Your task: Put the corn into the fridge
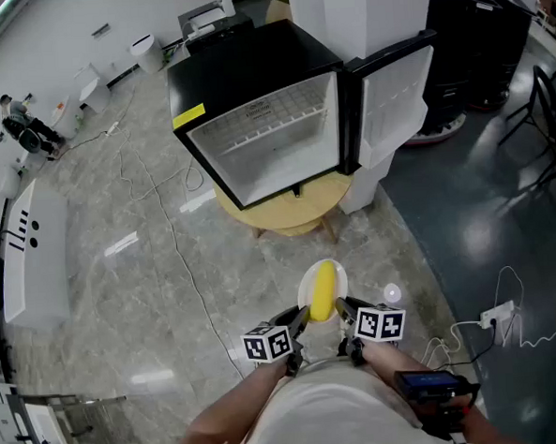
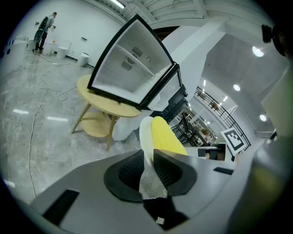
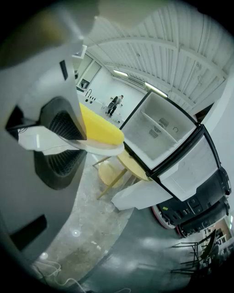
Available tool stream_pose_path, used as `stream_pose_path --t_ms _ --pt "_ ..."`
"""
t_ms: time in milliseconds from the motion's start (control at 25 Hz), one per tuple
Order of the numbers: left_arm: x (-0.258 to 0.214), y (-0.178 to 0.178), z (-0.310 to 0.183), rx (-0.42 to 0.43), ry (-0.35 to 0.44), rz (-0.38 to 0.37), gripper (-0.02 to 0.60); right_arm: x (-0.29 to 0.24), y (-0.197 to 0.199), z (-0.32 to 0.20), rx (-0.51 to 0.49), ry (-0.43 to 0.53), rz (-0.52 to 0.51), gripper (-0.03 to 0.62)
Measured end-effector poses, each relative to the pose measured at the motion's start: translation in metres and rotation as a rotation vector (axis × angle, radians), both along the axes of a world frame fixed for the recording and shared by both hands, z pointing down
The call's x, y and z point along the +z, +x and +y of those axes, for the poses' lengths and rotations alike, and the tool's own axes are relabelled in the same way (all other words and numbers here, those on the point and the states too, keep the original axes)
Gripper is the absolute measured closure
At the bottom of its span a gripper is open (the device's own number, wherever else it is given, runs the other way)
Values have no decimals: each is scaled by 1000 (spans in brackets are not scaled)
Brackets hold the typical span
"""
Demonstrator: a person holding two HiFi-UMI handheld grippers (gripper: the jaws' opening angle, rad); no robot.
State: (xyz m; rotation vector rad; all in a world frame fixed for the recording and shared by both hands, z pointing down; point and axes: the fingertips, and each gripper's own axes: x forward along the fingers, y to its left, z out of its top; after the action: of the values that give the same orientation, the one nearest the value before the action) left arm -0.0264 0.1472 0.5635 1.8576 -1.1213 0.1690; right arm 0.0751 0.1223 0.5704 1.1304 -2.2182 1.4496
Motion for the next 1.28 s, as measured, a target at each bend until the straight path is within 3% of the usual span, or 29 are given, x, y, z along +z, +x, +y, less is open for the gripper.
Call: stream_pose_path --t_ms 320,560,1280 --pt "-16 -50 80 5 24 1 512 -11 -51 76 31 44 -7 525" --pt "-23 -72 111 -12 40 16 512 -18 -74 108 19 68 3 525" --pt "-31 -122 140 -90 59 16 512 -33 -126 129 -42 107 29 526"
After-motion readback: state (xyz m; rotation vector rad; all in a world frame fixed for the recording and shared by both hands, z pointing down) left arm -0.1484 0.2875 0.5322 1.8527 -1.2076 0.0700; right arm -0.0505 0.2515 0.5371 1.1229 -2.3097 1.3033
